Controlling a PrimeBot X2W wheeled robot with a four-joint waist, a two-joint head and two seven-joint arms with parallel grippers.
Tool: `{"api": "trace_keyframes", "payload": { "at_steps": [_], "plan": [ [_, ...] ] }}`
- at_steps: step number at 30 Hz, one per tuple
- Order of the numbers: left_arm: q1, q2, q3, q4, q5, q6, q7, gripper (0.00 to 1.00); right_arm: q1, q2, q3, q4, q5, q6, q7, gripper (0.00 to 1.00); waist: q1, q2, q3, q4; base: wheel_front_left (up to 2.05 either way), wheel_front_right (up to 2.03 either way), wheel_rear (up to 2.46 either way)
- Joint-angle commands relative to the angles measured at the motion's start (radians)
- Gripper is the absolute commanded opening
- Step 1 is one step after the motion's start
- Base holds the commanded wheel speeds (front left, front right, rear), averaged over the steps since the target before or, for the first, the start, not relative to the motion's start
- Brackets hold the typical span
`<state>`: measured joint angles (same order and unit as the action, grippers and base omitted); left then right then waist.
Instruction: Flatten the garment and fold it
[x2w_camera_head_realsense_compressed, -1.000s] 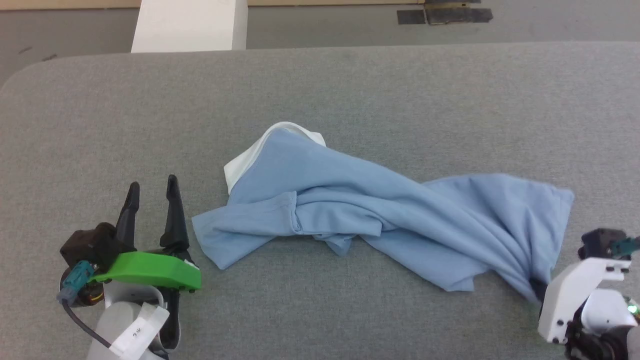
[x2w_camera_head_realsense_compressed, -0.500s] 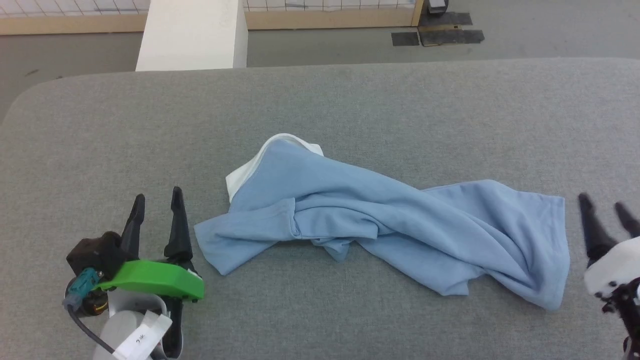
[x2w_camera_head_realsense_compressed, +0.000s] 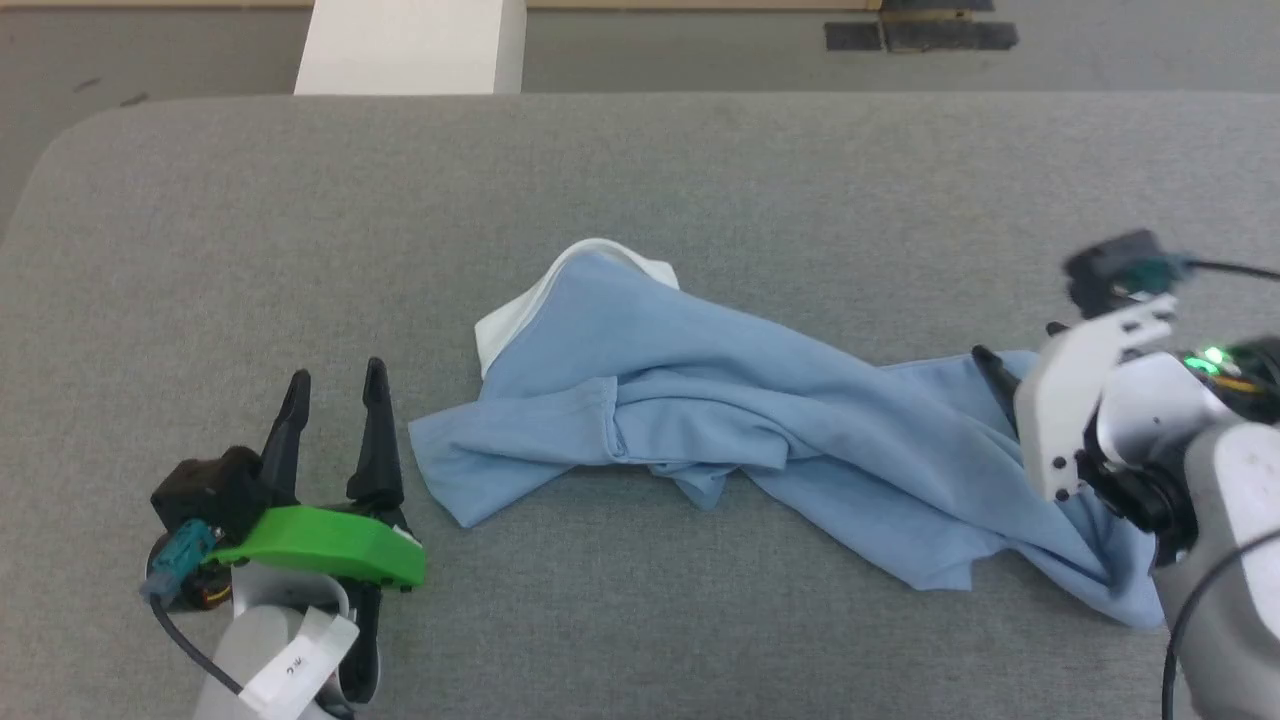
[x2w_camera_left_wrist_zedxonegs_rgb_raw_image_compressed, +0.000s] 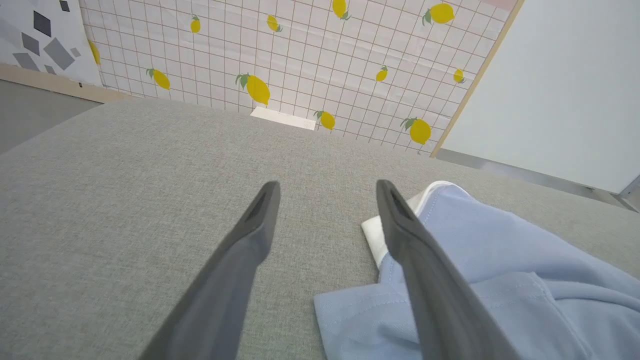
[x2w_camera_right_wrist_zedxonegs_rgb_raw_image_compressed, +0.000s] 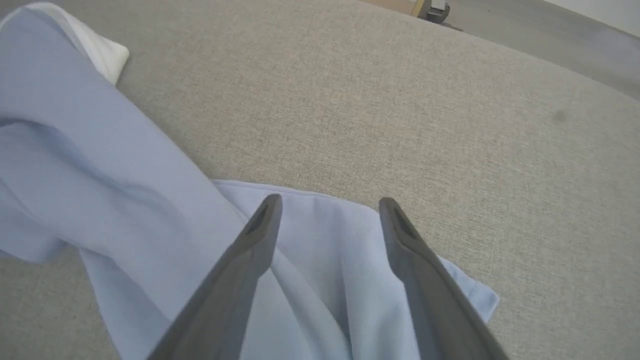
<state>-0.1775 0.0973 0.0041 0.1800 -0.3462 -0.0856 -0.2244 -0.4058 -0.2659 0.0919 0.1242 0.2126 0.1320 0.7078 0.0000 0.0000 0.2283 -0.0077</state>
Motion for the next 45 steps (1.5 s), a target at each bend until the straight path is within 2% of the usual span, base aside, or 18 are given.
{"api": "trace_keyframes", "payload": {
  "at_steps": [1,5,11,15,19,20,21,22,26,32,36,41,45],
  "plan": [
    [-0.021,0.004,-0.003,-0.004,-0.008,0.002,-0.001,1.0,-0.044,-0.029,0.049,0.025,-0.007,-0.001,0.056,1.0,0.0,0.0,0.043,0.031,0.0,0.0,0.0],
    [-0.04,0.001,-0.01,-0.002,-0.014,0.001,-0.005,1.0,-0.134,-0.105,0.2,0.072,0.007,-0.001,0.2,1.0,0.0,0.0,0.081,0.053,0.0,0.0,0.0],
    [-0.061,-0.003,-0.016,0.012,-0.021,-0.001,-0.014,1.0,-0.21,-0.188,0.394,0.098,0.064,-0.001,0.339,1.0,0.0,0.0,0.12,0.075,0.0,0.0,0.0],
    [-0.071,-0.005,-0.019,0.022,-0.023,-0.002,-0.019,1.0,-0.232,-0.225,0.494,0.101,0.109,-0.001,0.373,1.0,0.0,0.0,0.13,0.08,0.0,0.0,0.0],
    [-0.083,-0.005,-0.021,0.032,-0.024,-0.004,-0.024,1.0,-0.242,-0.248,0.55,0.109,0.155,-0.001,0.382,0.98,0.0,0.0,0.135,0.081,0.0,0.0,0.0],
    [-0.085,-0.005,-0.022,0.034,-0.024,-0.004,-0.024,1.0,-0.244,-0.25,0.552,0.11,0.167,-0.001,0.378,0.44,0.0,0.0,0.134,0.08,0.0,0.0,0.0],
    [-0.088,-0.005,-0.022,0.037,-0.024,-0.004,-0.025,1.0,-0.247,-0.253,0.555,0.109,0.173,-0.001,0.368,0.0,0.0,0.0,0.134,0.078,0.0,0.0,0.0],
    [-0.09,-0.004,-0.022,0.038,-0.024,-0.005,-0.026,1.0,-0.25,-0.254,0.554,0.111,0.179,-0.001,0.363,0.0,0.0,0.0,0.134,0.077,0.0,0.0,0.0],
    [-0.095,-0.001,-0.021,0.045,-0.024,-0.005,-0.029,1.0,-0.272,-0.252,0.502,0.126,0.176,-0.001,0.311,0.0,0.0,0.0,0.131,0.065,0.0,0.0,0.0],
    [-0.097,0.005,-0.021,0.053,-0.024,-0.007,-0.031,1.0,-0.297,-0.22,0.326,0.169,0.119,-0.001,0.208,0.0,0.0,0.0,0.116,0.051,0.0,0.0,0.0],
    [-0.094,0.006,-0.024,0.056,-0.024,-0.008,-0.032,1.0,-0.297,-0.204,0.158,0.221,0.068,-0.001,0.168,0.0,0.0,0.0,0.103,0.046,0.0,0.0,0.0],
    [-0.091,0.007,-0.03,0.055,-0.024,-0.009,-0.033,1.0,-0.266,-0.207,-0.063,0.279,-0.031,-0.001,0.164,0.0,0.0,0.0,0.1,0.05,0.0,0.0,0.0],
    [-0.09,0.01,-0.033,0.052,-0.025,-0.01,-0.034,1.0,-0.225,-0.179,-0.252,0.3,-0.121,-0.001,0.173,0.0,0.0,0.0,0.106,0.055,0.0,0.0,0.0]
  ]
}}
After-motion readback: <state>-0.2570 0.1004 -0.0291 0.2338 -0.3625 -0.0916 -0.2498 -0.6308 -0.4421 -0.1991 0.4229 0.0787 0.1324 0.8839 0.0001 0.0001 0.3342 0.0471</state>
